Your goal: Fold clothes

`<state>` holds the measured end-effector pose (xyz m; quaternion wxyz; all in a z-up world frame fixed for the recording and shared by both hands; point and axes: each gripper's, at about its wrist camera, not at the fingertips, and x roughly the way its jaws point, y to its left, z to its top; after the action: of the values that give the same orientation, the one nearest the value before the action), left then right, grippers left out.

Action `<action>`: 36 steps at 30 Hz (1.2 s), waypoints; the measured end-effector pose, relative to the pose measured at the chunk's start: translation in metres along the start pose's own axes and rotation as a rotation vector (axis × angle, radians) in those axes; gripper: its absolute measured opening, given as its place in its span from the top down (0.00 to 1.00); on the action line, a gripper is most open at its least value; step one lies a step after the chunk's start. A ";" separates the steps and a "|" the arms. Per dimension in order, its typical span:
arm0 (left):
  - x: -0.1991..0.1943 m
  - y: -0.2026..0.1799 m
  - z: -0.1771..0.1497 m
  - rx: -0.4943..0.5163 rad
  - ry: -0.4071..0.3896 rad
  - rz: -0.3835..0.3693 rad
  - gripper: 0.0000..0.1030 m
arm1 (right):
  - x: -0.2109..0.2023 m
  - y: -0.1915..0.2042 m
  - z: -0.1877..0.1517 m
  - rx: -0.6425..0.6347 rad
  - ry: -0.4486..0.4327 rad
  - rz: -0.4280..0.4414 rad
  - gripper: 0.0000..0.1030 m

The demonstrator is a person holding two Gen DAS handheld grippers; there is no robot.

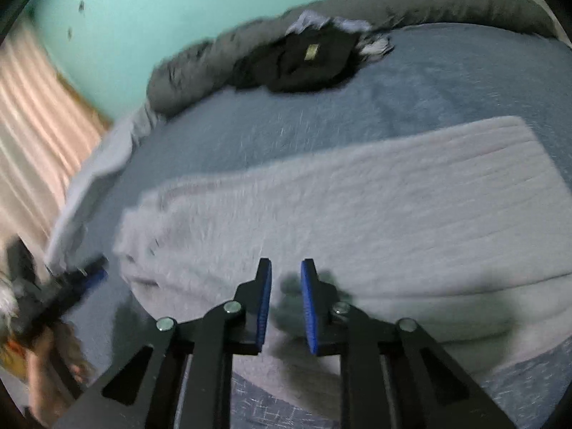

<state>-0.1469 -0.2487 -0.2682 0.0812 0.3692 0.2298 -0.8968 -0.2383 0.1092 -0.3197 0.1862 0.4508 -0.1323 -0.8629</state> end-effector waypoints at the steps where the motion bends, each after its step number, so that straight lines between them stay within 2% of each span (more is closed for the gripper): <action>1: -0.001 0.001 0.000 -0.003 0.000 -0.001 0.39 | 0.007 -0.002 -0.006 0.016 0.012 -0.015 0.86; 3: -0.002 0.004 0.001 -0.008 -0.001 -0.002 0.39 | 0.021 -0.009 -0.017 0.047 0.029 -0.037 0.88; 7: -0.004 0.009 0.002 -0.018 -0.003 -0.004 0.39 | 0.020 0.001 -0.024 -0.024 0.018 -0.100 0.89; 12: -0.005 0.009 0.002 -0.022 -0.004 -0.012 0.39 | 0.006 -0.007 -0.028 0.036 0.051 -0.057 0.89; 18: -0.004 0.007 0.001 -0.011 0.001 -0.016 0.38 | 0.014 0.010 -0.037 -0.067 0.076 -0.132 0.89; 21: -0.004 0.008 0.001 -0.021 0.001 -0.019 0.38 | 0.000 0.019 -0.033 -0.091 0.048 -0.141 0.89; 24: -0.004 0.009 0.002 -0.026 0.001 -0.021 0.38 | -0.009 0.009 -0.025 -0.050 0.005 -0.164 0.89; 26: -0.004 0.010 0.002 -0.029 0.000 -0.022 0.38 | -0.002 -0.005 -0.026 -0.006 0.042 -0.170 0.89; 28: -0.004 0.011 0.002 -0.032 0.000 -0.023 0.36 | 0.007 -0.006 -0.032 -0.033 0.069 -0.176 0.89; 31: -0.005 0.012 0.003 -0.037 -0.001 -0.025 0.35 | 0.008 0.005 -0.038 -0.105 0.061 -0.215 0.89; 36: -0.002 0.011 0.001 -0.034 0.018 -0.037 0.35 | -0.003 -0.004 -0.036 -0.010 0.051 -0.166 0.89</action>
<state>-0.1426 -0.2586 -0.2700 0.0689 0.3717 0.2524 -0.8907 -0.2076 0.1120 -0.3396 0.1195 0.4811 -0.0853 -0.8643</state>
